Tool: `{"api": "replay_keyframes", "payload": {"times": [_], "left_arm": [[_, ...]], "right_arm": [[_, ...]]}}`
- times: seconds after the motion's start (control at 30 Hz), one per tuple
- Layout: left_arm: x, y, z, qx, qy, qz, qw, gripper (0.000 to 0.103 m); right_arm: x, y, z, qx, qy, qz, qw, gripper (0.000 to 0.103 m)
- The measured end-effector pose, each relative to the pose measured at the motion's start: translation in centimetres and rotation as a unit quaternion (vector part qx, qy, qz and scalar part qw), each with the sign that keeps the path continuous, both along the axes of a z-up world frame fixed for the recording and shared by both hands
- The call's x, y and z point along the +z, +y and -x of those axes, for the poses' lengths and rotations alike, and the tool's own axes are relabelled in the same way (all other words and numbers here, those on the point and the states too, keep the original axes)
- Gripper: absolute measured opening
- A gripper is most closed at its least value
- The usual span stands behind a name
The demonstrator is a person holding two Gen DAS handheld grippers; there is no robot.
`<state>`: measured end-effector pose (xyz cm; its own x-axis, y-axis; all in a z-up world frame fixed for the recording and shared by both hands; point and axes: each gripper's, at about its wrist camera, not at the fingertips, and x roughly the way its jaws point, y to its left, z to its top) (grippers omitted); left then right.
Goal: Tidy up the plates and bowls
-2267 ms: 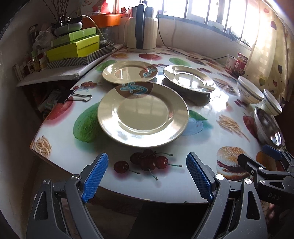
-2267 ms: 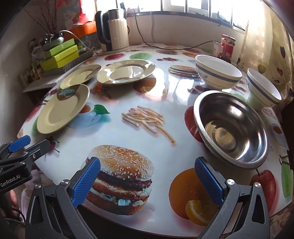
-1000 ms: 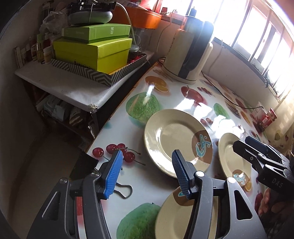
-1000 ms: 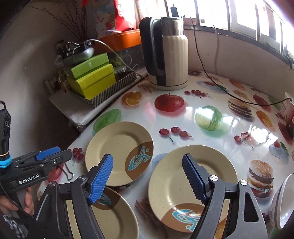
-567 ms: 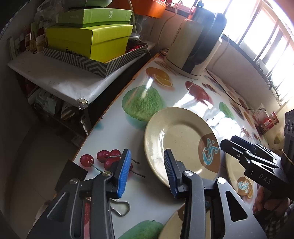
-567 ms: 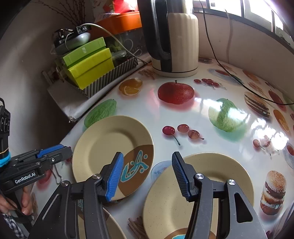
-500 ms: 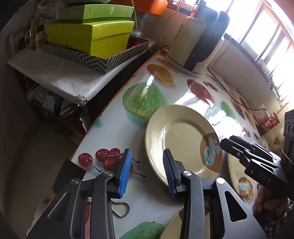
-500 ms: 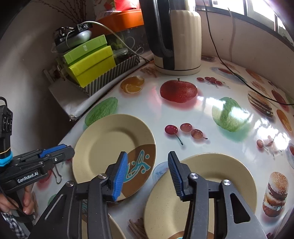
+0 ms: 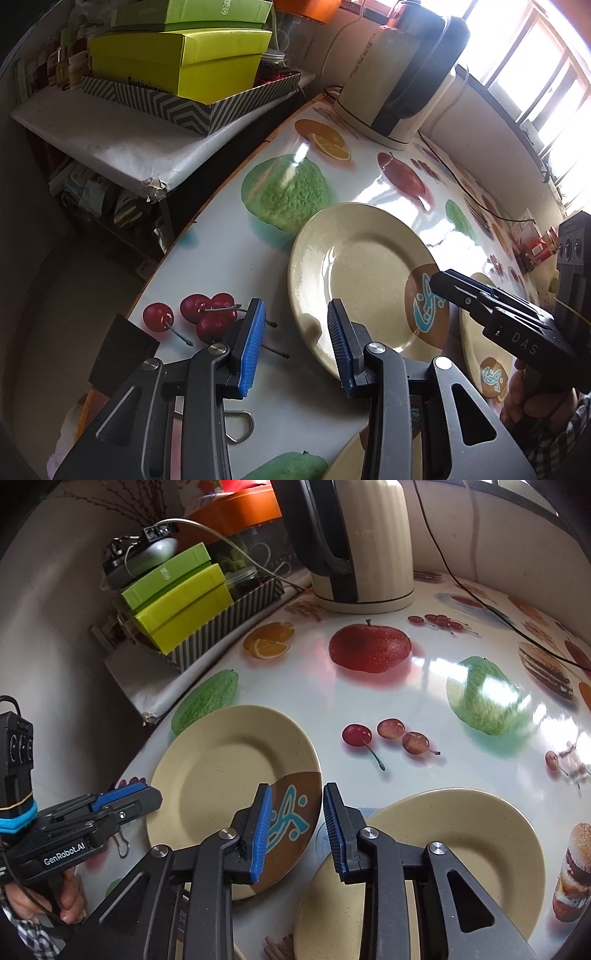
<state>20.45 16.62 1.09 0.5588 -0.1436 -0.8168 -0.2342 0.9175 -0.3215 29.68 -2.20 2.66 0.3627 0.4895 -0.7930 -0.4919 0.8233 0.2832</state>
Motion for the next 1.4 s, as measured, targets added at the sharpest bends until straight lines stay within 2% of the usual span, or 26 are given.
{"api": "replay_keyframes", "payload": {"times": [0.07,0.17,0.33,0.97,1.4], "left_arm": [[-0.1,0.0,0.0,0.0,0.0,0.01,1.0,0.033],[-0.1,-0.3,-0.1,-0.005,0.002,0.004,1.0,0.027],[-0.1,-0.4,-0.1,-0.005,0.003,0.003,1.0,0.022],[0.1,-0.5,-0.1,0.0,-0.003,-0.009,1.0,0.021],[1.9,-0.6,0.3,0.003,-0.028,-0.006,0.9996,0.021]], "right_arm": [[-0.1,0.0,-0.1,-0.003,0.0,-0.001,1.0,0.024],[-0.1,-0.1,-0.2,-0.007,0.002,-0.004,1.0,0.021],[-0.3,-0.2,-0.2,-0.007,0.008,-0.005,1.0,0.02],[-0.7,-0.8,-0.6,-0.021,0.019,-0.029,0.999,0.016],[1.4,-1.5,0.3,-0.027,-0.005,-0.054,0.998,0.016]]}}
